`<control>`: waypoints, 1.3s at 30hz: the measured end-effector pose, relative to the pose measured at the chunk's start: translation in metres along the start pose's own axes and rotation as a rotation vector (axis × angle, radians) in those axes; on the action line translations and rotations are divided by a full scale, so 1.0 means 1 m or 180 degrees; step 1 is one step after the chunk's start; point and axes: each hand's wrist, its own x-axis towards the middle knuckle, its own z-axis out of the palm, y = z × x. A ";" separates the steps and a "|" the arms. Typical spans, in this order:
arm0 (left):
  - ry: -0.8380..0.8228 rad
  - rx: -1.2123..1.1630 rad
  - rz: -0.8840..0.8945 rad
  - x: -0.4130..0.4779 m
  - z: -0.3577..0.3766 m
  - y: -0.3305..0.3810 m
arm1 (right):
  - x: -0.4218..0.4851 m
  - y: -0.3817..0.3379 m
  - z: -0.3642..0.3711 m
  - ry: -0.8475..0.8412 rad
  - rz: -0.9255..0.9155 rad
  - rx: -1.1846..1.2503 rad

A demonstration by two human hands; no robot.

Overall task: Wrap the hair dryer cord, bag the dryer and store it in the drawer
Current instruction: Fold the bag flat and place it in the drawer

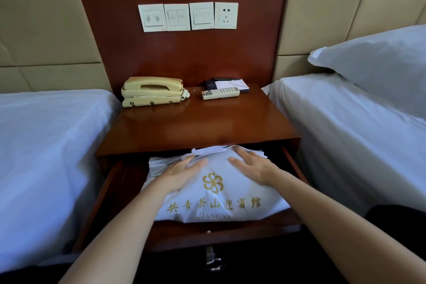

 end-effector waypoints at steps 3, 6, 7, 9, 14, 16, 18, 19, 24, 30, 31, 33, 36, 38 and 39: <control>0.0134 -0.0304 -0.0130 0.007 -0.003 0.002 | 0.010 -0.004 -0.005 -0.0129 0.0098 -0.0067; 0.0241 -0.0789 -0.0355 0.016 -0.005 -0.001 | 0.021 -0.007 -0.007 -0.0176 0.0186 -0.0149; 0.0276 -0.0973 -0.0396 0.018 -0.006 -0.002 | 0.024 -0.007 -0.007 -0.0155 0.0229 -0.0142; 0.0409 -0.1250 -0.0396 0.017 -0.005 -0.003 | 0.024 -0.007 -0.005 -0.0057 0.0290 -0.0107; 0.0479 -0.1483 -0.0054 -0.001 0.002 -0.010 | 0.000 -0.005 0.006 0.0466 0.0105 -0.0080; 0.0290 -0.1278 0.0184 -0.013 0.001 -0.015 | -0.008 -0.008 0.008 0.0673 -0.0057 -0.0218; 0.0328 -0.1077 0.0423 -0.022 0.000 -0.017 | -0.012 -0.012 0.009 0.1003 -0.0428 -0.0466; 0.0508 -0.0968 0.0474 -0.026 0.001 -0.017 | -0.013 -0.014 0.010 0.1171 -0.0725 -0.0521; 0.1974 0.0010 0.0347 -0.034 -0.001 -0.023 | -0.010 -0.021 0.014 0.1261 -0.1668 -0.0554; 0.1752 0.0230 0.0937 -0.026 0.015 -0.014 | -0.012 -0.021 0.016 0.0728 -0.1684 -0.0235; 0.1781 0.0356 0.0990 -0.024 0.016 -0.012 | -0.011 -0.021 0.016 0.0702 -0.1688 -0.0225; 0.1830 0.0584 0.1065 -0.024 0.016 -0.009 | -0.010 -0.021 0.016 0.0638 -0.1686 -0.0274; 0.1908 0.1067 0.1240 -0.023 0.016 -0.010 | -0.008 -0.022 0.017 0.0539 -0.1689 -0.0406; 0.1805 0.1440 0.1298 -0.022 0.016 -0.012 | -0.005 -0.021 0.017 0.0444 -0.1663 -0.0500; 0.1732 0.1577 0.1307 -0.021 0.016 -0.011 | -0.003 -0.021 0.017 0.0404 -0.1640 -0.0520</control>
